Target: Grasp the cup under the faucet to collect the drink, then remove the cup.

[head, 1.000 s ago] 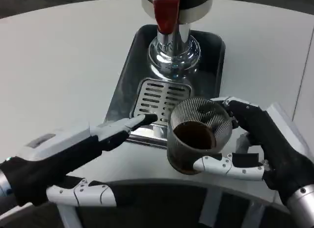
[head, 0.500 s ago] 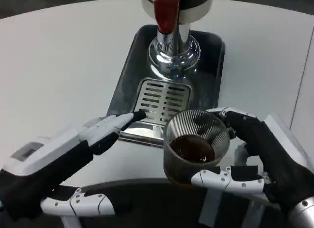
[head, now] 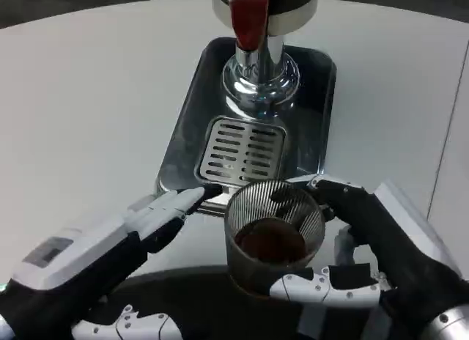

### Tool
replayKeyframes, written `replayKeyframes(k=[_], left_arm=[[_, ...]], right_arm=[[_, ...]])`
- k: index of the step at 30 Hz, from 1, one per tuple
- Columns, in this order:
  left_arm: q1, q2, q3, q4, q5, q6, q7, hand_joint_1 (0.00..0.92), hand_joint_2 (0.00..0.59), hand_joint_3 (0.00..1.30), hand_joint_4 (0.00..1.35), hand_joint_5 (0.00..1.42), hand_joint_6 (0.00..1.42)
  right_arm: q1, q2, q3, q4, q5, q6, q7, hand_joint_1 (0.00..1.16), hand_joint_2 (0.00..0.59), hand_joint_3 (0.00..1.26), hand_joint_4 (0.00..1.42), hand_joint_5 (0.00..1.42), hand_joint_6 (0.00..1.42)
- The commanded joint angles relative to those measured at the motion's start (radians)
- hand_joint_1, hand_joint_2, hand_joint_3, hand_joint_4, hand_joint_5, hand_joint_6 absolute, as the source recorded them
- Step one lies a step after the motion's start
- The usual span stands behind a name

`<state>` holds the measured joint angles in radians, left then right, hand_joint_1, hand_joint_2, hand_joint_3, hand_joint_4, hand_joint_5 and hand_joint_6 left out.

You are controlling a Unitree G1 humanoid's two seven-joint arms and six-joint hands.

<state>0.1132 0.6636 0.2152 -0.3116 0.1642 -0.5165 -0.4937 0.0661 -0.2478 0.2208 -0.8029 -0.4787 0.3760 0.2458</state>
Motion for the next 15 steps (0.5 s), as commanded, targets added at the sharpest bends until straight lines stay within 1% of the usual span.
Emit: replayKeyframes(k=[1,8,15], left_arm=[[0.026,-0.012,-0.004,-0.031,0.016,0.007,0.021,0.0,0.067,0.0,0.0,0.0,0.0],[0.045,-0.03,-0.01,-0.058,0.04,0.029,0.037,0.0,0.064,0.0,0.0,0.0,0.0],[0.042,-0.055,-0.017,-0.072,0.055,0.055,0.049,0.0,0.063,0.0,0.0,0.0,0.0]], right_arm=[[0.021,0.007,0.021,-0.054,-0.004,-0.025,0.005,1.02,0.204,0.88,1.02,1.15,1.26],[0.042,0.007,0.046,-0.073,-0.014,-0.025,0.012,1.03,0.204,0.88,1.02,1.14,1.25],[0.046,0.013,0.074,-0.075,-0.026,-0.026,0.016,1.03,0.204,0.88,1.02,1.14,1.25]])
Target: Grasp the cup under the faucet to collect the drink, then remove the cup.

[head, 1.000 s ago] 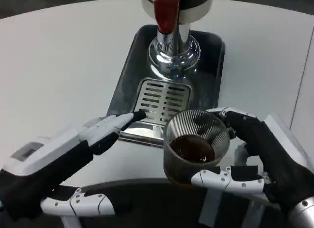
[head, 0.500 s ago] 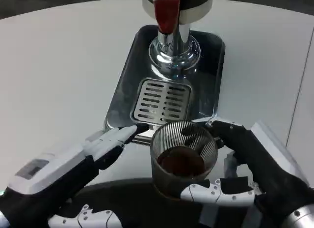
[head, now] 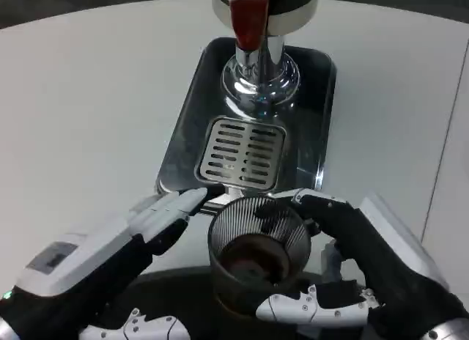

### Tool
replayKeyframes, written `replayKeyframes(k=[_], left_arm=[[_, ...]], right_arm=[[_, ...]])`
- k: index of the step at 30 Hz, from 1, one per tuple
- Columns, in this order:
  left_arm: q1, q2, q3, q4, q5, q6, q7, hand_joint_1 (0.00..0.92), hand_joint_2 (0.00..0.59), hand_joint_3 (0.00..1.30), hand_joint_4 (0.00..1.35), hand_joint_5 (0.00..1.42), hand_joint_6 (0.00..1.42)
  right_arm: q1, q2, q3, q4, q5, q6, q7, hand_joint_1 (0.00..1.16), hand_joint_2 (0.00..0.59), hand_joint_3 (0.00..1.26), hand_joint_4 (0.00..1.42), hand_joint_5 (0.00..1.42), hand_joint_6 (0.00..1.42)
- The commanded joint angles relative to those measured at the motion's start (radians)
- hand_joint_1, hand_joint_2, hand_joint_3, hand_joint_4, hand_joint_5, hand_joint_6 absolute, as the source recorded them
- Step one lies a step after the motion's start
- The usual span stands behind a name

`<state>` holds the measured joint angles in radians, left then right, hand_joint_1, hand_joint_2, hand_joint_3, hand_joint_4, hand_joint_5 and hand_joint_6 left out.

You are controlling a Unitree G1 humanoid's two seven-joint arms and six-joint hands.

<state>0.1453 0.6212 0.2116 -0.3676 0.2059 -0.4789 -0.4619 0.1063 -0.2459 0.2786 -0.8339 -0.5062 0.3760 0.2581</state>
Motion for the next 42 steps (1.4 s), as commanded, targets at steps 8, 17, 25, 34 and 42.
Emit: replayKeyframes(k=[8,17,25,34,42], left_arm=[[0.021,-0.02,-0.022,-0.02,0.018,0.029,0.025,0.0,0.064,0.0,0.0,0.0,0.0],[0.05,-0.031,-0.014,-0.029,0.025,0.046,0.045,0.0,0.067,0.0,0.0,0.0,0.0],[0.053,-0.028,-0.015,-0.033,0.025,0.05,0.054,0.0,0.067,0.0,0.0,0.0,0.0],[0.043,-0.021,-0.014,-0.024,0.024,0.044,0.052,0.0,0.062,0.0,0.0,0.0,0.0],[0.036,-0.019,-0.016,-0.019,0.024,0.04,0.051,0.0,0.062,0.0,0.0,0.0,0.0]], right_arm=[[0.015,0.015,0.03,-0.048,-0.005,-0.026,0.005,1.03,0.204,0.88,1.02,1.14,1.25],[0.014,0.02,0.053,-0.042,-0.007,-0.03,0.008,1.03,0.204,0.88,1.02,1.14,1.25],[0.003,0.024,0.059,-0.039,-0.011,-0.024,0.009,1.03,0.204,0.88,1.02,1.14,1.25],[-0.006,0.029,0.064,-0.039,-0.016,-0.02,0.01,1.03,0.204,0.88,1.02,1.14,1.25],[-0.01,0.031,0.063,-0.036,-0.016,-0.02,0.01,1.03,0.204,0.88,1.02,1.14,1.25]])
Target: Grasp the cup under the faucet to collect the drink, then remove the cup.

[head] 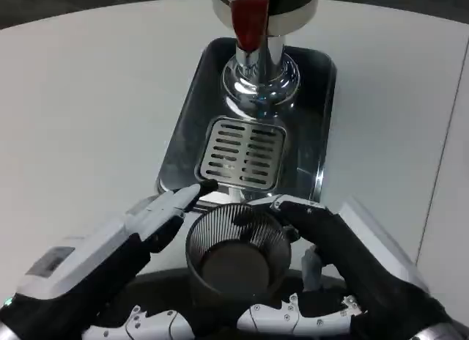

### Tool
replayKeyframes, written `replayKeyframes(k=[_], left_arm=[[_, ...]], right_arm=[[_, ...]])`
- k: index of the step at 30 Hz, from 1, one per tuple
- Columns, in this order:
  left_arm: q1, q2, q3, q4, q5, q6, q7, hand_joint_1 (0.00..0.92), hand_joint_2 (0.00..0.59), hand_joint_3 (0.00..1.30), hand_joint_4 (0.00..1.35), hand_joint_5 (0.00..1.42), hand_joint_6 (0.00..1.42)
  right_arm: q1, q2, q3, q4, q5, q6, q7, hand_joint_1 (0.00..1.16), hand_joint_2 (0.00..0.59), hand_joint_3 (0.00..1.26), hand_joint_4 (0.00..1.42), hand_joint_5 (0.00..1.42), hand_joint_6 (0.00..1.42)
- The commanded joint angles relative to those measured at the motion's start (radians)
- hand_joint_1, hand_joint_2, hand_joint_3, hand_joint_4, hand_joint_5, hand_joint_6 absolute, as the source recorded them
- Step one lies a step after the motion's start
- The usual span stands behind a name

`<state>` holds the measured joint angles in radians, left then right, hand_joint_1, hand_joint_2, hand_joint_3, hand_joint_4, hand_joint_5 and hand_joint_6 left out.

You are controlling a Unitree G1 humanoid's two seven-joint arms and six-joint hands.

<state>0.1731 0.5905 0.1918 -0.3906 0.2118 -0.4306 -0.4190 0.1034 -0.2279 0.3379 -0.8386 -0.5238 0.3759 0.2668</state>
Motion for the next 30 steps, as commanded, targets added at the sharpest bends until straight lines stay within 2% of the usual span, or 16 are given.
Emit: replayKeyframes(k=[1,30], left_arm=[[0.008,0.011,0.003,0.004,0.019,-0.008,0.008,0.0,0.062,0.0,0.0,0.0,0.0],[0.016,0.011,0.007,0.003,0.014,-0.009,0.007,0.0,0.061,0.0,0.0,0.0,0.0]], right_arm=[[-0.007,0.012,0.003,-0.031,0.001,-0.02,0.001,1.03,0.204,0.88,1.02,1.14,1.25],[0.001,0.014,0.005,-0.037,0.002,-0.023,0.0,1.03,0.204,0.88,1.02,1.14,1.25]])
